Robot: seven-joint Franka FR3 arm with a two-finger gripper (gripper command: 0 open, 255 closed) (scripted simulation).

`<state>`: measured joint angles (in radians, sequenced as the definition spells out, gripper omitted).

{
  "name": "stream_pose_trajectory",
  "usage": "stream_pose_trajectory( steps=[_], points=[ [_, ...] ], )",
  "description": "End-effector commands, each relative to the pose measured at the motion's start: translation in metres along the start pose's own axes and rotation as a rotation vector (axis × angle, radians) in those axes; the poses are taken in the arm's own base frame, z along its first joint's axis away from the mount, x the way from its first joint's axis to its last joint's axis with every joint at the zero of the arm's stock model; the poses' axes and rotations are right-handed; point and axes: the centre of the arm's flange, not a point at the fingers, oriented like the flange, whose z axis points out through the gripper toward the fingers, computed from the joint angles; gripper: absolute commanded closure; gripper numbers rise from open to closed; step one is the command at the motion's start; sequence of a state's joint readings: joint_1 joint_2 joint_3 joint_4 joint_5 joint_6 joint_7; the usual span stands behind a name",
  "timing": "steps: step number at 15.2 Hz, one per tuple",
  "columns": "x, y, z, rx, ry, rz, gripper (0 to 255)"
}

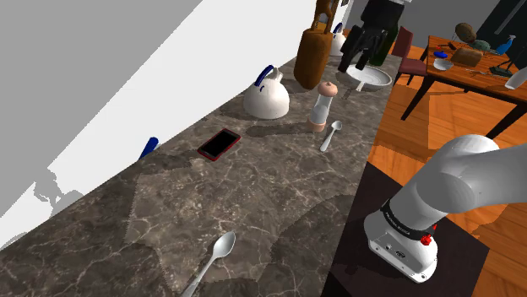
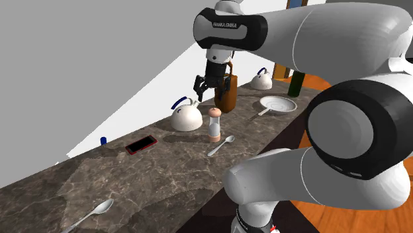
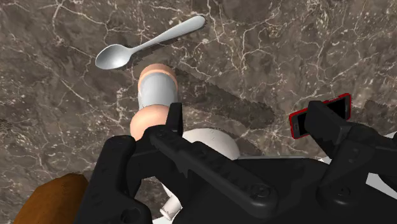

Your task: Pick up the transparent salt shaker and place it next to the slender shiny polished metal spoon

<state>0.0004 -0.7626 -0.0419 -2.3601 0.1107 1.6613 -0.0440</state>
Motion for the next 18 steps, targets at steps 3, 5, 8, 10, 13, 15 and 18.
stream_pose_trajectory(
  steps=[3, 5, 8, 10, 13, 15, 18],
  points=[
    [0.017, 0.015, 0.015, -0.011, -0.023, -0.004, 0],
    [0.035, 0.031, 0.03, -0.023, -0.046, -0.009, 0],
    [0.06, 0.054, 0.053, -0.04, -0.081, -0.015, 0],
    [0.076, 0.069, 0.068, -0.051, -0.104, -0.02, 0],
    [0.082, 0.076, 0.085, -0.055, -0.113, -0.021, 0],
    [0.081, 0.077, 0.095, -0.055, -0.113, -0.021, 0],
    [0.079, 0.078, 0.111, -0.055, -0.113, -0.021, 0]
  ],
)
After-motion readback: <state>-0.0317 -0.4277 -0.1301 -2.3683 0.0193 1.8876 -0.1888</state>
